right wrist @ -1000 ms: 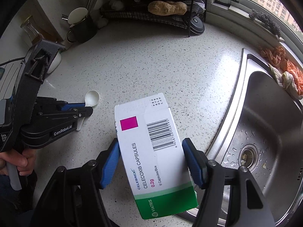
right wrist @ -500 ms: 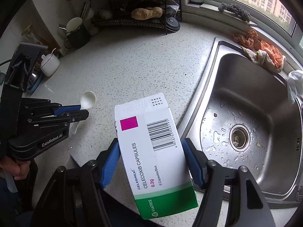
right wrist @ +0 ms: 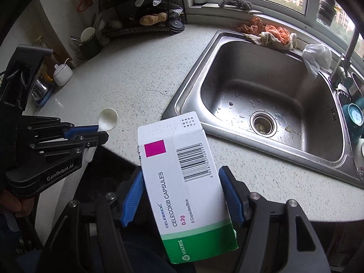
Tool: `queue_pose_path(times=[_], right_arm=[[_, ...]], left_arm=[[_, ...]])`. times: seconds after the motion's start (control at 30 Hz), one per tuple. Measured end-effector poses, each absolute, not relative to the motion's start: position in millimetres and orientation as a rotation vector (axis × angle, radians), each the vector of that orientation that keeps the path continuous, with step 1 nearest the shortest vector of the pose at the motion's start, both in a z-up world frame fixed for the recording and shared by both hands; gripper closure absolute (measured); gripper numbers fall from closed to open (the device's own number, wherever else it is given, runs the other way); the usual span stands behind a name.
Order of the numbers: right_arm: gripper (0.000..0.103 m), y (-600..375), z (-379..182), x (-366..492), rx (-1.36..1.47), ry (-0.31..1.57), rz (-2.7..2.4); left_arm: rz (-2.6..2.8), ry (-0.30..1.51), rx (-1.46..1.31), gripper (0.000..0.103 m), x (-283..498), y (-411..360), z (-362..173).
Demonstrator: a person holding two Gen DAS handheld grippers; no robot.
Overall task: Collect trash
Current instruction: 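Carry the spoon and capsules box down toward the red bucket, then open the left gripper to drop the spoon into the bucket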
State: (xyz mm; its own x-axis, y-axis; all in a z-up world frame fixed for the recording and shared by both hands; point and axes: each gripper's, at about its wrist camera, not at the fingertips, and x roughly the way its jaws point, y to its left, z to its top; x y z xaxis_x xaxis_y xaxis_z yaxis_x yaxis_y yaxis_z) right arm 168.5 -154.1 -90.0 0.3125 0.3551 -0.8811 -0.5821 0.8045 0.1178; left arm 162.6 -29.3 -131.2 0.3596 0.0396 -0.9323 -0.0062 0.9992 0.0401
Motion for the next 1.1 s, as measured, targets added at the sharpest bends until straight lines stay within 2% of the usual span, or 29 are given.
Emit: queue_pose_path(times=[0.4, 0.6, 0.8, 1.1], right_arm=[[0.04, -228, -105, 97, -0.205, 1.107, 0.579], [0.04, -249, -121, 85, -0.178, 1.14, 0.547], [0.04, -262, -157, 91, -0.114, 1.177, 0.51], [0.04, -265, -272, 110, -0.129, 1.222, 0.479]], left_arm=[[-0.045, 1.21, 0.071, 0.094, 76, -120, -144], [-0.096, 1.242, 0.087, 0.094, 65, -149, -167], [-0.134, 1.294, 0.086, 0.094, 73, -164, -220], [-0.138, 1.37, 0.046, 0.093, 93, -168, -359]])
